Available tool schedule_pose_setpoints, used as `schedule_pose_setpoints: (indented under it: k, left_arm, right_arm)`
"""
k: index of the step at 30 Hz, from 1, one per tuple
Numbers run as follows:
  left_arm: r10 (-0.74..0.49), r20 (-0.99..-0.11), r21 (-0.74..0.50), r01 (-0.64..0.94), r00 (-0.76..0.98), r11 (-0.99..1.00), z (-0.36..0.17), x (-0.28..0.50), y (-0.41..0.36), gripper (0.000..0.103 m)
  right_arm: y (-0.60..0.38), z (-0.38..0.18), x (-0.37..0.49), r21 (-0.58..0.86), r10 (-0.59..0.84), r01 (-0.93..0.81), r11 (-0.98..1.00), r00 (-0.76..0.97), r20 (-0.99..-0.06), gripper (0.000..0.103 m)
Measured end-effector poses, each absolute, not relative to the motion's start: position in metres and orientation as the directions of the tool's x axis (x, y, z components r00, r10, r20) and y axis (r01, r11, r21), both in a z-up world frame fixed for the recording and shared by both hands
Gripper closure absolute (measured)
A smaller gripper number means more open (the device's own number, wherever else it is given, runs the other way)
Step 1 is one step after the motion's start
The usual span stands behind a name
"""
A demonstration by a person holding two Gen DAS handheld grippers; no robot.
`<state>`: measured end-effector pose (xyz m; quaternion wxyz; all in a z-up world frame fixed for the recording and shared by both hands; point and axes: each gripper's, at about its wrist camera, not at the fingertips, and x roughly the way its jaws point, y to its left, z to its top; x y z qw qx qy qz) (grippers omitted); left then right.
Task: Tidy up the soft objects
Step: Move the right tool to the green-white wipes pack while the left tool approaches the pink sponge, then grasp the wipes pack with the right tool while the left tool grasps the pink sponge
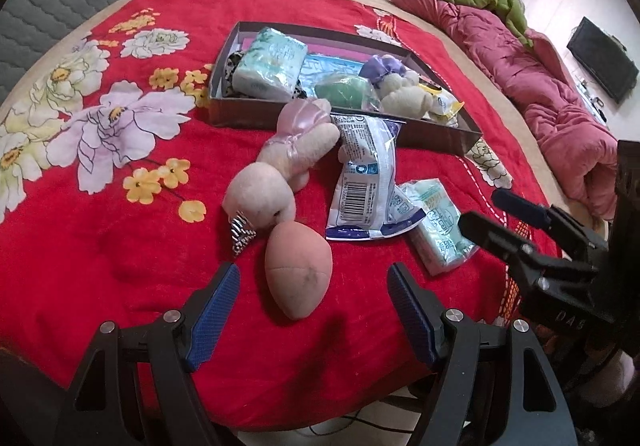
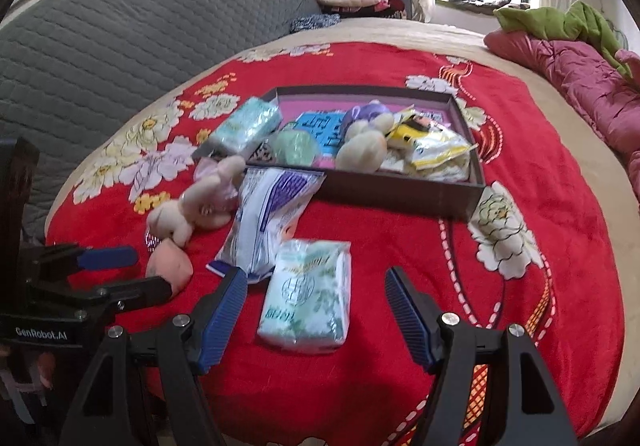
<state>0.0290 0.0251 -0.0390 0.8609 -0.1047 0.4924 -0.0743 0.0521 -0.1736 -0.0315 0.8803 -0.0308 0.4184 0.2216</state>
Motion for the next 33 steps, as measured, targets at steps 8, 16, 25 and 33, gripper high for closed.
schedule_pose_setpoints:
  k: [8, 16, 25, 33]
  left_arm:
    - [-0.250, -0.836, -0.276, 0.020, 0.489, 0.961, -0.046, 0.036, 0.025, 0.026]
    - [-0.258, -0.841, -0.292, 0.002, 0.476, 0.956, -0.055, 0.042, 0.027, 0.028]
    - [-0.282, -0.838, -0.320, -0.004, 0.467, 0.947, -0.062, 0.049, 0.026, 0.042]
    - [-0.274, -0.841, -0.322, -0.025, 0.467, 0.947, -0.066, 0.051, 0.028, 0.056]
  right_arm:
    - [-0.163, -0.052, 0.053, 0.114, 0.354, -0.446, 0.888, 0.502, -0.789, 0.032]
    - [-0.156, -0.069, 0.062, 0.102, 0.339, -0.452, 0.886, 0.483, -0.807, 0.032]
    - [-0.155, -0.074, 0.071, 0.063, 0.314, -0.460, 0.886, 0.494, -0.810, 0.049]
    - [-0.163, -0.071, 0.072, 0.088, 0.329, -0.457, 0.885, 0.481, -0.812, 0.053]
